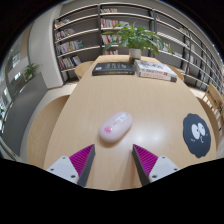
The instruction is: Arrange mouse
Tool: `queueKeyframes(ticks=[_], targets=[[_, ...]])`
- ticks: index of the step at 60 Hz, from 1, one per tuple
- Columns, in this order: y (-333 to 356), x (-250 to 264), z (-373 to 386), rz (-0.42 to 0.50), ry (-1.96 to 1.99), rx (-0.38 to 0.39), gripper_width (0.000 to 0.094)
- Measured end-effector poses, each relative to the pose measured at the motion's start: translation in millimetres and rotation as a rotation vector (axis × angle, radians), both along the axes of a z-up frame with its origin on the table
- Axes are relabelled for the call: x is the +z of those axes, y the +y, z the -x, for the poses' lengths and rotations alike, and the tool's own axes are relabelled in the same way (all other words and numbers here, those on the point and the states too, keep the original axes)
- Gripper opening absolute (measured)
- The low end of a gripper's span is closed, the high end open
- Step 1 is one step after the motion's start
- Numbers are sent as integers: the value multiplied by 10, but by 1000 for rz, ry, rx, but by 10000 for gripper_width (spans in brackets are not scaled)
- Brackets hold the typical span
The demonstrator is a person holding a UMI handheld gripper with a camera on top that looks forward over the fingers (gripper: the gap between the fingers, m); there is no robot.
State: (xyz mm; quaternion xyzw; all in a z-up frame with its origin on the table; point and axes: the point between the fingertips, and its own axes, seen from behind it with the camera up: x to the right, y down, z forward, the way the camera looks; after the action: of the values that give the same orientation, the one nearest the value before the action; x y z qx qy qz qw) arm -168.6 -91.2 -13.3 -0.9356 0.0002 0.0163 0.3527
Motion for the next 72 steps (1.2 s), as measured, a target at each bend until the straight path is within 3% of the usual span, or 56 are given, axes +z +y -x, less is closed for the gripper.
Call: queueKeyframes(ticks=[24, 30, 34, 40, 44, 51, 55, 72], targets=[[797, -27, 250, 9, -14, 16, 743], [860, -33, 218, 8, -31, 2, 641], [910, -42, 181, -6, -26, -23, 498], [907, -31, 175, -3, -5, -27, 466], [899, -50, 185, -2, -23, 10, 408], [886, -3, 153, 52, 0, 28, 352], [960, 267, 67, 23, 19, 31, 353], [1172, 2518, -1328, -336, -53, 34, 349]])
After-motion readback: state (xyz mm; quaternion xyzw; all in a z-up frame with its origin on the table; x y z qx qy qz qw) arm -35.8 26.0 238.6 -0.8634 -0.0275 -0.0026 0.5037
